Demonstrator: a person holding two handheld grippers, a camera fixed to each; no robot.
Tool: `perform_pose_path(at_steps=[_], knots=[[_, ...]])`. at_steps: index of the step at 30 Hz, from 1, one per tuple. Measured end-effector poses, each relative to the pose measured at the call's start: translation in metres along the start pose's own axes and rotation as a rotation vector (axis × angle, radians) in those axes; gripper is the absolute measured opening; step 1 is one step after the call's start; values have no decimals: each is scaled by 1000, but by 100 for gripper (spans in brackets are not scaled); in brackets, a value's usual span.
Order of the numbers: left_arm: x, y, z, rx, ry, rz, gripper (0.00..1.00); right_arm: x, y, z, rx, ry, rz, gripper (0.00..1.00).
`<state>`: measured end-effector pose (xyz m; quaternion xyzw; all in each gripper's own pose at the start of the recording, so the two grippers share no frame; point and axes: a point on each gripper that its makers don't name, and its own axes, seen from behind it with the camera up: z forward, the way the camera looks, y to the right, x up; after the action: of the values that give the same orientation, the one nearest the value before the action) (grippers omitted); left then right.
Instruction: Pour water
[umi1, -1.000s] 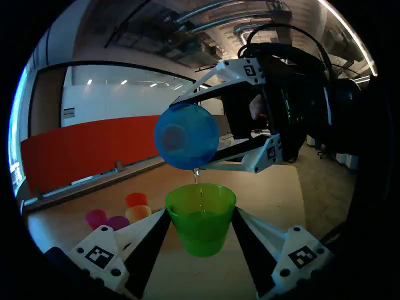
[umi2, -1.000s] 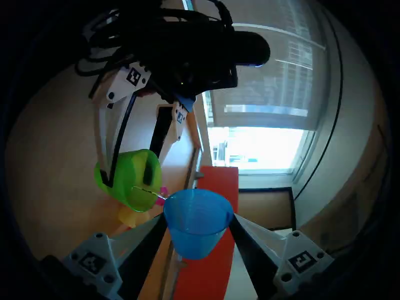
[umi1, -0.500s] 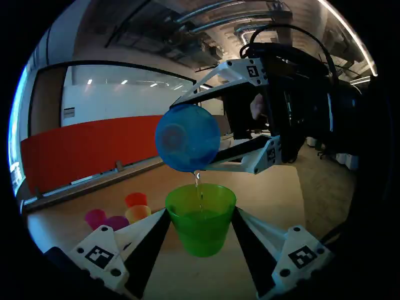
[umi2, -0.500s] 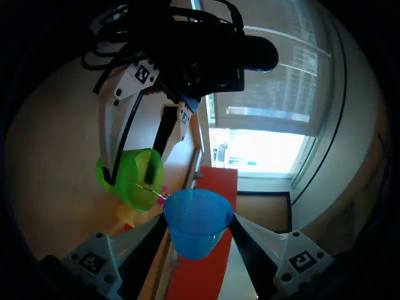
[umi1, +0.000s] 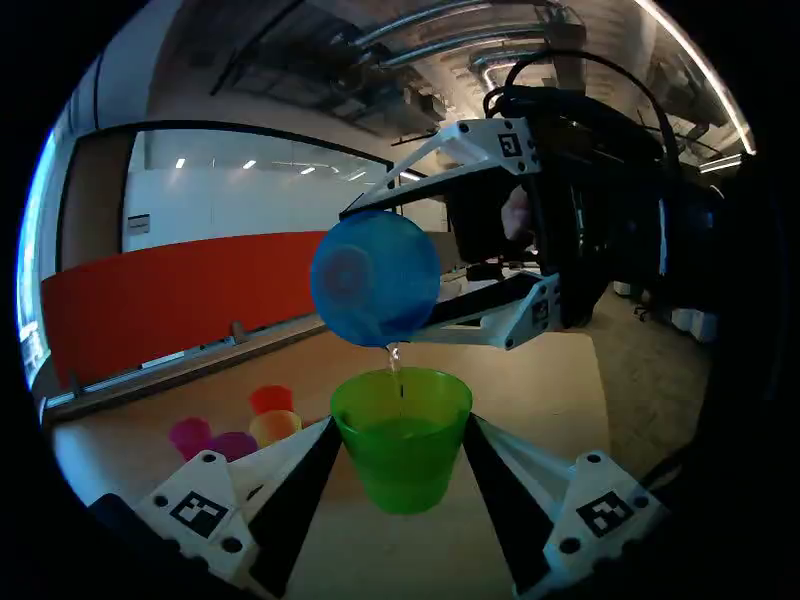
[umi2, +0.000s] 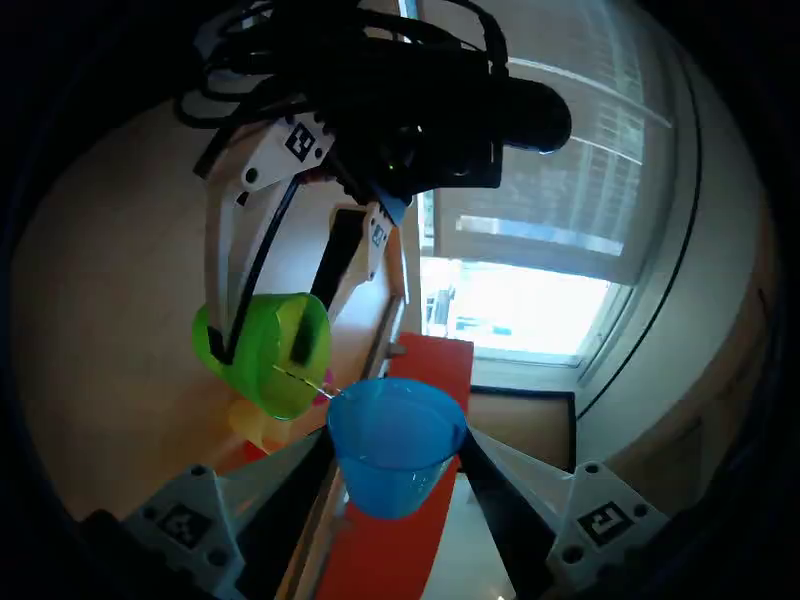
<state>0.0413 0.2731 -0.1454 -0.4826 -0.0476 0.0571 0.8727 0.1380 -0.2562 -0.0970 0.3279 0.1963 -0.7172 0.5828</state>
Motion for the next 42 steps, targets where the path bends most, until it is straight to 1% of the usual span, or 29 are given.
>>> perform_pose_path(at_steps=[8, 18, 21, 24, 30, 33, 36, 38, 42], knots=[[-1, -1, -1, 1, -1, -3, 85, 4, -1, 0, -6, -1, -26, 91], [-2, 0, -2, 1, -3, -4, 85, 6, 0, -1, -12, 4, -42, 91], [-1, 0, -1, 1, -2, -4, 85, 4, 3, -1, -20, 6, -33, 91], [-1, 0, -2, 2, -2, -3, 84, 1, 4, 0, -22, 11, 0, 91], [-2, -1, -2, 5, -2, -6, 85, -8, 7, 5, -28, 23, 85, 91], [-1, -2, -3, 7, -2, -8, 85, -13, 8, 9, -35, 25, 147, 90], [-1, -3, -3, 12, -1, -9, 84, -20, 7, 11, -45, 22, 244, 91], [-2, -4, -4, 16, -3, -10, 85, -24, 4, 12, -54, 17, 321, 91], [-5, -7, -7, 22, -13, -10, 85, -30, -4, 10, -58, 19, 456, 91]])
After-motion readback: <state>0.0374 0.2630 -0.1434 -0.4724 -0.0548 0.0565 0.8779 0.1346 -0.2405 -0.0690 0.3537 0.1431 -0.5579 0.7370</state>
